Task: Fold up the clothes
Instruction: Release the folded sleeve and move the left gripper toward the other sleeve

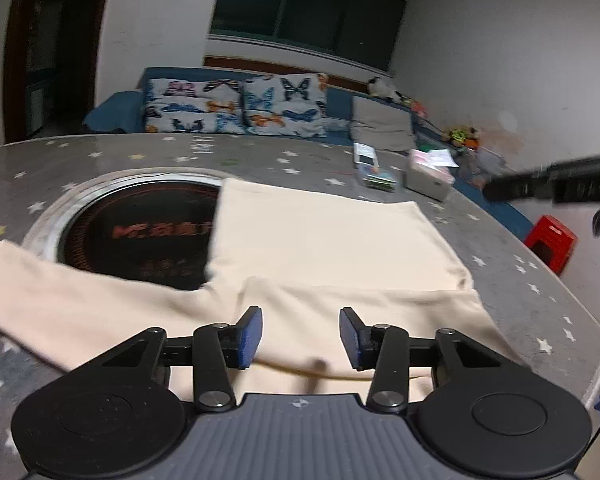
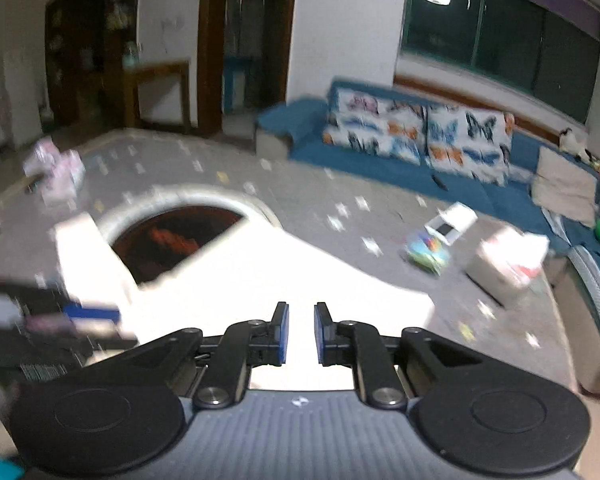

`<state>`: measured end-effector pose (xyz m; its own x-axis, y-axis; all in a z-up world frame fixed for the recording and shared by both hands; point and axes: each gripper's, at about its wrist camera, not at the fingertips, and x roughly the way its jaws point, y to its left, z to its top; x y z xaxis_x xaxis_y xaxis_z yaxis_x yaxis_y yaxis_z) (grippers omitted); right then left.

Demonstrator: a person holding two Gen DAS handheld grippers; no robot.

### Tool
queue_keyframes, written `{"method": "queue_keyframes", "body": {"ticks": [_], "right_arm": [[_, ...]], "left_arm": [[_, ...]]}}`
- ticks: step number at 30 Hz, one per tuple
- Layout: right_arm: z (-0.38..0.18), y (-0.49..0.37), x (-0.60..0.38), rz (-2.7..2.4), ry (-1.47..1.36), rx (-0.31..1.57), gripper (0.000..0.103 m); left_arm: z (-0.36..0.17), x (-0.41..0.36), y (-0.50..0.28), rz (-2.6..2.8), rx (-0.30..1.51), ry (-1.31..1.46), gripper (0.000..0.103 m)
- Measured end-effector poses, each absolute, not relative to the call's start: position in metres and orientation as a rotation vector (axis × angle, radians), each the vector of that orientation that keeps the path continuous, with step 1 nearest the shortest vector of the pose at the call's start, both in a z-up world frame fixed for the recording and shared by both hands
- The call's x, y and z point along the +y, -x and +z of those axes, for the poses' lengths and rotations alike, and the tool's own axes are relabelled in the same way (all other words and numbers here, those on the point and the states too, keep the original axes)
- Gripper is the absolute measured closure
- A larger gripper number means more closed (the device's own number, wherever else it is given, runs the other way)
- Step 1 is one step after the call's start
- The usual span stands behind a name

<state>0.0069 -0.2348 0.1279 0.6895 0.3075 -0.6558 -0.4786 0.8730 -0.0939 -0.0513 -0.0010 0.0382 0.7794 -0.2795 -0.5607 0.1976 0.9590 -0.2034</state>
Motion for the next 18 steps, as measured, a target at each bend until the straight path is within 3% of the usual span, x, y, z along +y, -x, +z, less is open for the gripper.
{"method": "queue_keyframes", "body": {"ticks": [2,5,10,13,18], "right_arm": [[0.114,-0.009,-0.246,0.429,0.293,0.730,0.091],[0.089,-0.006,-0.247,0.444,0.298,0.781,0.091],[0.056,-0.008,-0.241,0.483,0.269,0.830,0.091],[0.041,-0.013,-0.241,0.479,0.267,0.850,0.092],[0.043,-0.014,-0.246,0.479,0.249,0.836,0.092]], "left_arm": [[0.037,-0.008,0.047,-0.282,0.627,0.127,0.070],[0.033,-0.014,0.042,-0.300,0.639,0.119,0.073],[0.021,-0.014,0.034,-0.268,0.679,0.108,0.073],[0.018,-0.007,0.032,-0.239,0.690,0.109,0.079],[0.026,-0.007,0.026,-0.239,0.669,0.111,0.080]]}}
